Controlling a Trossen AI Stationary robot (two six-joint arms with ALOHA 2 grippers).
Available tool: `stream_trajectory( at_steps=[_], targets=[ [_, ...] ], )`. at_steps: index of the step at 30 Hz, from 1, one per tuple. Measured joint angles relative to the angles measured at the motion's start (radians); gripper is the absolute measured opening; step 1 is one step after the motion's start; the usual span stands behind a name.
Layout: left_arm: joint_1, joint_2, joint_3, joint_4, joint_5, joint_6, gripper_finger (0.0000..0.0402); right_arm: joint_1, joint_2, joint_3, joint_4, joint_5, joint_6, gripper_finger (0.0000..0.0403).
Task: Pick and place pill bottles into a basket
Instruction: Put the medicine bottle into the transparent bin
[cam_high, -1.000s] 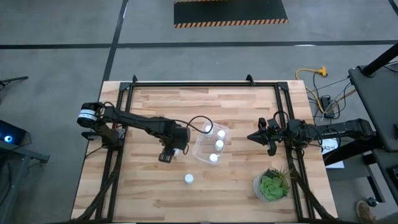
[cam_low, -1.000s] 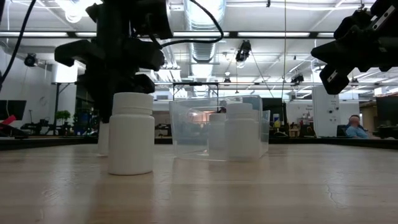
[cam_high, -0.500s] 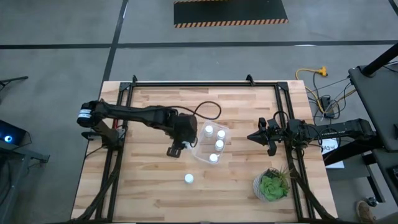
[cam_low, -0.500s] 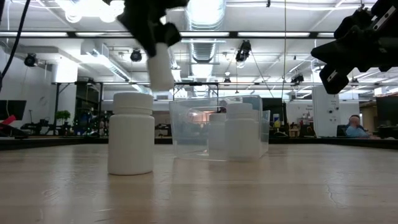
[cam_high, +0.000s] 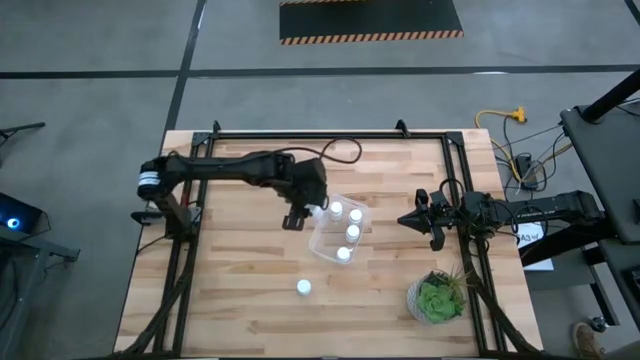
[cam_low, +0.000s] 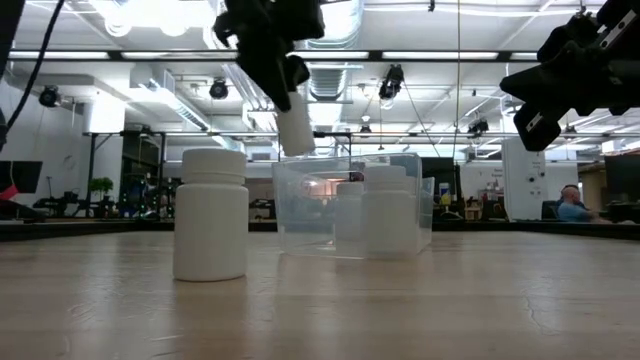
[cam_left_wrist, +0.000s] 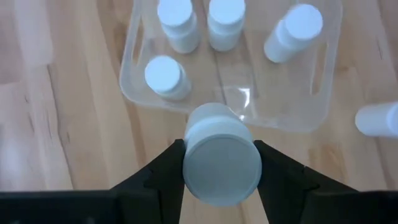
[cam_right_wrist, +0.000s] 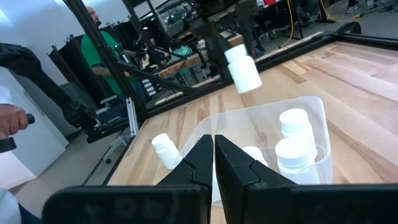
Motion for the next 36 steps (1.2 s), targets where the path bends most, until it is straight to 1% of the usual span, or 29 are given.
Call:
stream_trajectory(
  at_steps=[4, 11, 16, 20, 31, 36],
  targets=[
    [0.006, 0.071, 0.069, -0.020, 0.037, 0.045, 0.0151, 0.000, 0.000, 0.000, -0.001, 0.000, 0.000, 0.0008],
    [0.005, 0.203, 0.240, -0.111, 0.044, 0.078, 0.0151, 0.000, 0.000, 0.000, -0.004, 0.000, -0.005, 0.0008],
    [0.005, 0.258, 0.305, -0.136, 0.047, 0.094, 0.0152, 0.000, 0.000, 0.000, -0.004, 0.000, -0.008, 0.0008],
    [-0.004, 0.286, 0.317, -0.151, 0.051, 0.100, 0.0152, 0.000, 0.000, 0.000, -0.004, 0.000, -0.008, 0.0008],
    [-0.021, 0.286, 0.306, -0.154, 0.053, 0.096, 0.0152, 0.000, 0.000, 0.000, -0.004, 0.000, -0.012, 0.0008],
    [-0.023, 0.286, 0.296, -0.138, 0.102, 0.096, 0.0152, -0.001, 0.000, 0.000, -0.016, 0.000, -0.012, 0.0009]
  ],
)
